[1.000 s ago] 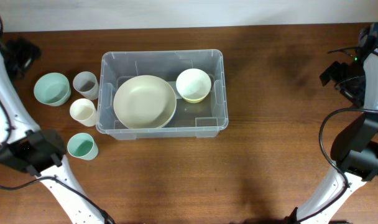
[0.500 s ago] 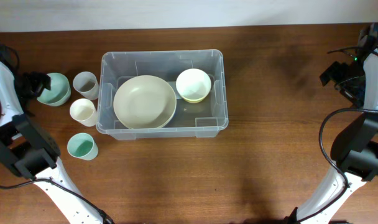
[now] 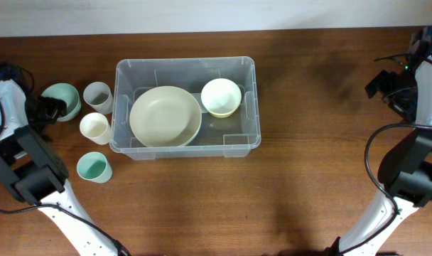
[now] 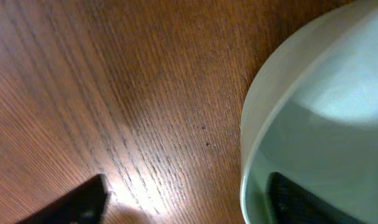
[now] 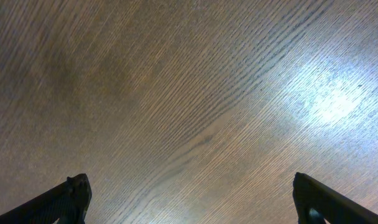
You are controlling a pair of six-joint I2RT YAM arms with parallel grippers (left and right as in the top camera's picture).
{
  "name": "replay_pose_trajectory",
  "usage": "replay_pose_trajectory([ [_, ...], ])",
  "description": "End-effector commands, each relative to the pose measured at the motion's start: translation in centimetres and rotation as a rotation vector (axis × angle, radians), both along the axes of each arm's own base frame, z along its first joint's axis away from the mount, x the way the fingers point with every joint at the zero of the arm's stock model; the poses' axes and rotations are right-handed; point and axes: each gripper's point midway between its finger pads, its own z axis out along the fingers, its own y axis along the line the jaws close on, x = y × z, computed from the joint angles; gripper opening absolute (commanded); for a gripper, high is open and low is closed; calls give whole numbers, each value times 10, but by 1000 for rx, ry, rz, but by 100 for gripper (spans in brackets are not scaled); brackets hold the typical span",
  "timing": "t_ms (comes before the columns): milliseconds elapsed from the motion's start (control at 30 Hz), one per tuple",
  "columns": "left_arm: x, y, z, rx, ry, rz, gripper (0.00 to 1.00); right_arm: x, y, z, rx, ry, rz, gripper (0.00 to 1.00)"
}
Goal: Pack container
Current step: 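Move the left gripper to the green bowl and grasp its rim, then carry the green bowl with the left gripper over the white bowl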
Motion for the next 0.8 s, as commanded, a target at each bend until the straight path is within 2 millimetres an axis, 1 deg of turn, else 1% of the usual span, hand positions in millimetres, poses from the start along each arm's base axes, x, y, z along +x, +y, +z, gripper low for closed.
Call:
replay_pose_trajectory([
  [0, 0, 0, -7, -10, 3, 12, 68, 0, 0, 6, -7, -11, -1, 99],
  [100, 0, 5, -6, -6, -7, 20, 46, 0, 0, 6, -7, -11, -1, 99],
  [133, -1, 7, -6, -4, -10, 25, 33, 0, 0, 6, -7, -11, -1, 99],
  [200, -3, 13, -6, -4, -14, 38, 4, 0, 1, 6, -7, -11, -1, 99],
  [233, -4, 15, -6, -8, -16, 46, 1, 0, 1, 6, -7, -11, -1, 99],
  [367, -7, 26, -2, -42, -51, 82, 1, 0, 1, 6, -7, -11, -1, 99],
  [433, -2, 34, 7, -61, -102, 102, 1, 0, 0, 6, -7, -11, -1, 99],
  [500, 10, 42, 24, -85, -192, 90, 1, 0, 1, 6, -7, -11, -1, 99],
  [567, 29, 48, 50, -116, -329, 35, 1, 0, 0, 6, -7, -11, -1, 99],
  [667, 57, 53, 104, -137, -533, -41, 1, 0, 0, 6, -7, -11, -1, 99],
  [700, 65, 52, 123, -135, -598, -81, 1, 0, 0, 6, -7, -11, -1, 99],
  [767, 82, 40, 164, -135, -725, -188, 1, 0, 0, 6, -7, -11, -1, 99],
])
